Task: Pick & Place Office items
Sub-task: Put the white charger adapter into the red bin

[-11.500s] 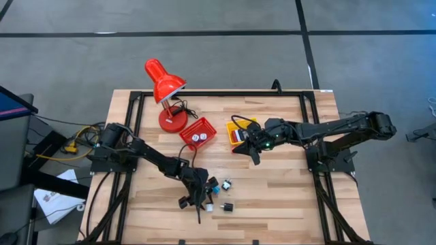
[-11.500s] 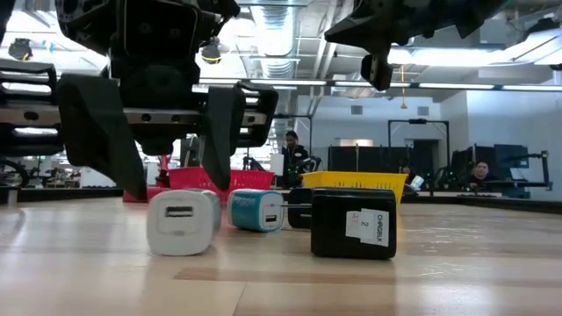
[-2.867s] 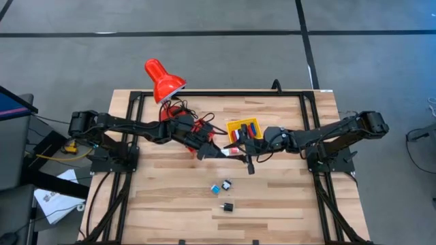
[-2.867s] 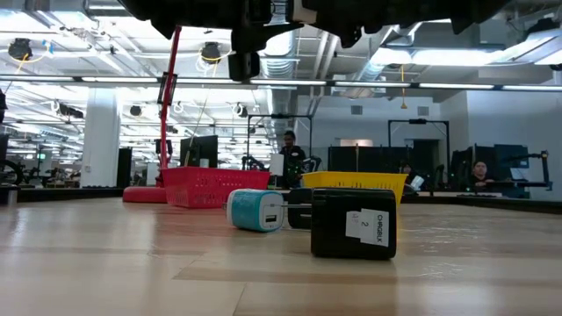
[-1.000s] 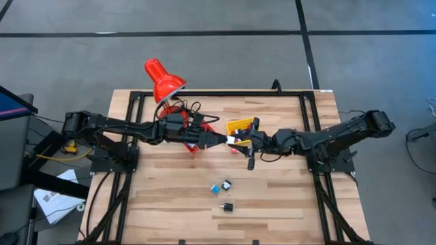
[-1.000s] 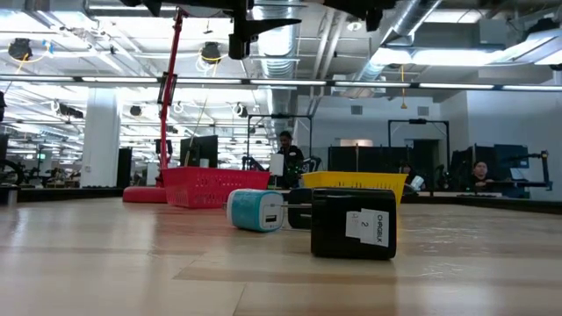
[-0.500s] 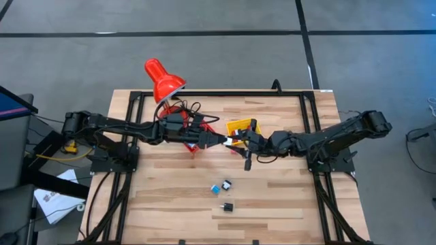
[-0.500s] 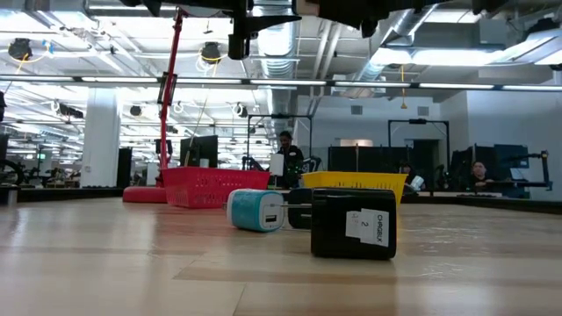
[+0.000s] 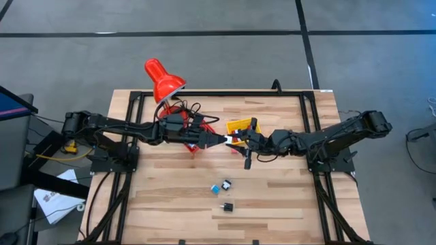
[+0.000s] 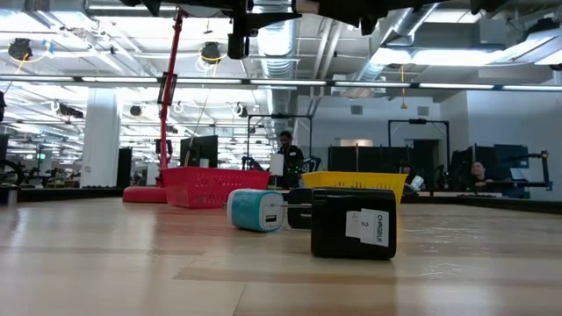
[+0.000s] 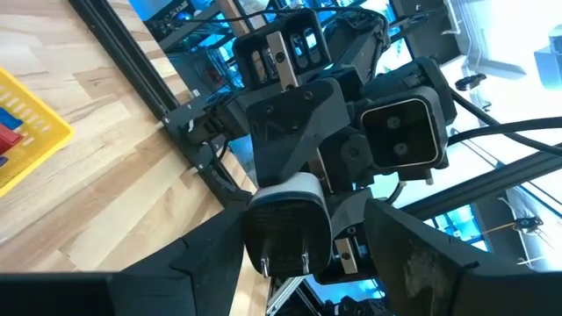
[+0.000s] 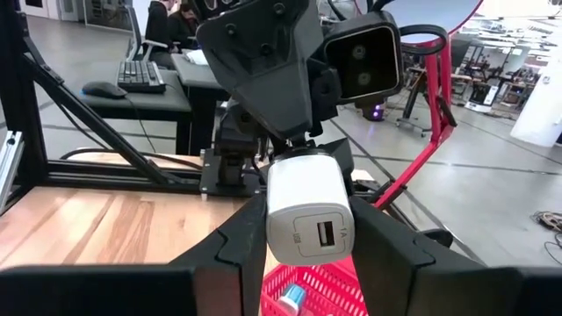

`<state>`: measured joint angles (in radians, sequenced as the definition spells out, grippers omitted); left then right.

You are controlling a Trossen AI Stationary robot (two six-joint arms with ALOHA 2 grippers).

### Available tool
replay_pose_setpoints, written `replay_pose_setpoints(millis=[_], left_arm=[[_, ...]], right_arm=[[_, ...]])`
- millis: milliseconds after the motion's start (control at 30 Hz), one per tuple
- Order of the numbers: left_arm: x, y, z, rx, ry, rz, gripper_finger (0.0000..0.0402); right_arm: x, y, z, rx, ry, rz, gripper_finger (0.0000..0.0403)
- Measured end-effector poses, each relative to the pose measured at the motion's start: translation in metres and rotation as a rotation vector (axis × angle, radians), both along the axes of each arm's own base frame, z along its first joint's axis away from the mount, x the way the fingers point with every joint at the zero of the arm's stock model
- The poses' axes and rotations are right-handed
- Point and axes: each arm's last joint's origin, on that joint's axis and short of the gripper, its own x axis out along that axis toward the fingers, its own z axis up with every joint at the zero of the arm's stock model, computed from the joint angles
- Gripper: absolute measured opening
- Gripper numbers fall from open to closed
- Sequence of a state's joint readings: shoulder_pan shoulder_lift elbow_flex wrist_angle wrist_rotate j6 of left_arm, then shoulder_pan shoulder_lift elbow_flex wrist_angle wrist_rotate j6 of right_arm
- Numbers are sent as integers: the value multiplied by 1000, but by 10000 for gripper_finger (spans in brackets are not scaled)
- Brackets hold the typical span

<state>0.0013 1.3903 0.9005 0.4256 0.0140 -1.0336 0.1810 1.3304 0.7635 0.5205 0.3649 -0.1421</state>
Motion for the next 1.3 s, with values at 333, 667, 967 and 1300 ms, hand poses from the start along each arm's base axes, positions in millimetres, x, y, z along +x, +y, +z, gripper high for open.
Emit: replay_pose_setpoints(millis=[333, 667, 967, 1300], left_arm=[[0, 0, 0, -4, -1, -1, 227], [0, -1, 0, -5, -1, -14, 227], [0, -1, 0, -5, -1, -15, 227], [0, 0, 0, -3, -1, 7, 227]], right_arm=[[0, 1, 0, -51, 10, 5, 128], [0, 3, 2, -98, 0, 13, 128], [-1, 4, 4, -95, -22, 16, 128], [-1, 5, 5, -91, -30, 22, 128]])
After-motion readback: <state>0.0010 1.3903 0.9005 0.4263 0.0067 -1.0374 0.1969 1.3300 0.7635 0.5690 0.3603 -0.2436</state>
